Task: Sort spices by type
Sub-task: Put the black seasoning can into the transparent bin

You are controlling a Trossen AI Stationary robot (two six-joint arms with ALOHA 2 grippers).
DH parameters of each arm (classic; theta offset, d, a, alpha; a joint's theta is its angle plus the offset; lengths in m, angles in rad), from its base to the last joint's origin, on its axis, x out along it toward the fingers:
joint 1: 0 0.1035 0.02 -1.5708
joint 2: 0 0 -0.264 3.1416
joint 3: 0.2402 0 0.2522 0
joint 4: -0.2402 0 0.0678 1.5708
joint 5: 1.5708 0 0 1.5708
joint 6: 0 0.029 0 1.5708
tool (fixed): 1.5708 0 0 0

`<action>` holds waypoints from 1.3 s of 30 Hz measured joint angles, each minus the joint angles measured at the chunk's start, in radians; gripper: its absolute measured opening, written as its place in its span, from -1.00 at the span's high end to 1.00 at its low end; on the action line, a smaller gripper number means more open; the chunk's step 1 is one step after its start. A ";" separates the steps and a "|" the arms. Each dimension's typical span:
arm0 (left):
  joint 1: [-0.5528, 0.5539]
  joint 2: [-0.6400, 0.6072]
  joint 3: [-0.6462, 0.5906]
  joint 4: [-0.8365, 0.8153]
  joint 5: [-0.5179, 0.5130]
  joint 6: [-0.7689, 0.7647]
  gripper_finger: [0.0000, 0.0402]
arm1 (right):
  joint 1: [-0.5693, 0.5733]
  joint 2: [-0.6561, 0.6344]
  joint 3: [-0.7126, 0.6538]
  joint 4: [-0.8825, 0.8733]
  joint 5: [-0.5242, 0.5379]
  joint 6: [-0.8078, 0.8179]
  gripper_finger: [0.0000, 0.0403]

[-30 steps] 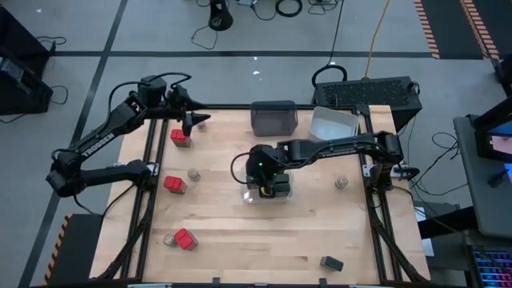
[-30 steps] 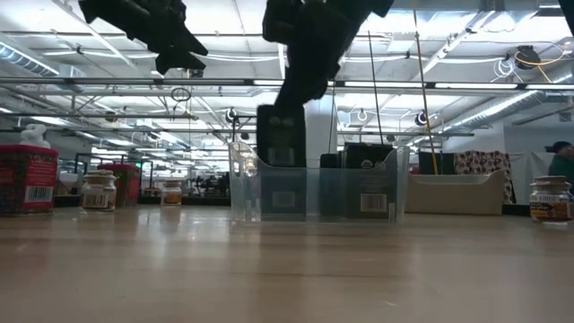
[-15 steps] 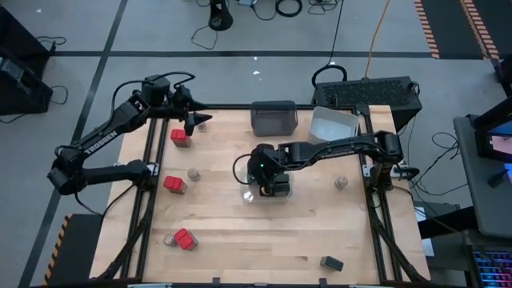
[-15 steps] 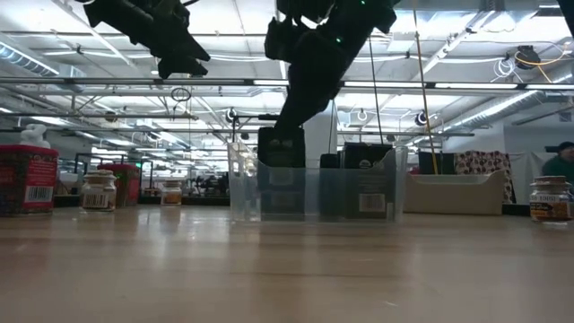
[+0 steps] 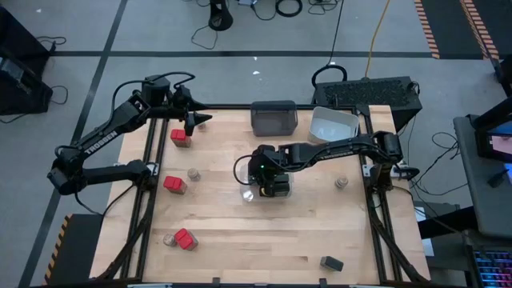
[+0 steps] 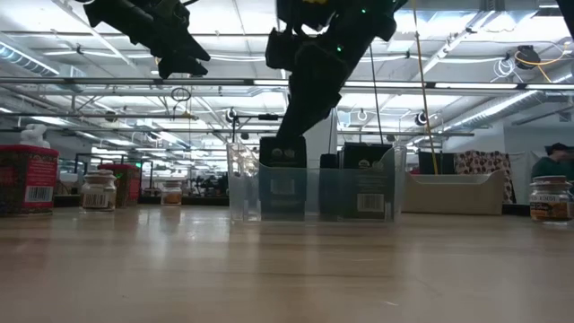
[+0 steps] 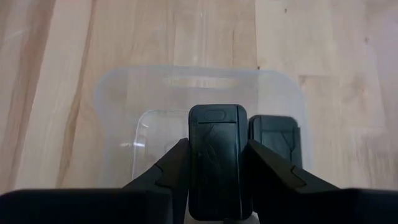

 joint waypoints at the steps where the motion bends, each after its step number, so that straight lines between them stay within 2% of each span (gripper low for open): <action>1: 0.000 0.000 0.000 0.000 0.000 0.000 -0.11 | 0.000 0.002 0.000 -0.010 -0.001 0.002 0.39; 18: 0.000 0.000 0.000 0.001 0.026 0.000 -0.11 | -0.001 0.013 -0.002 -0.026 0.000 0.025 0.15; 39: 0.000 0.000 0.000 0.003 0.027 0.026 -0.11 | -0.001 -0.014 0.037 -0.071 -0.002 0.027 0.15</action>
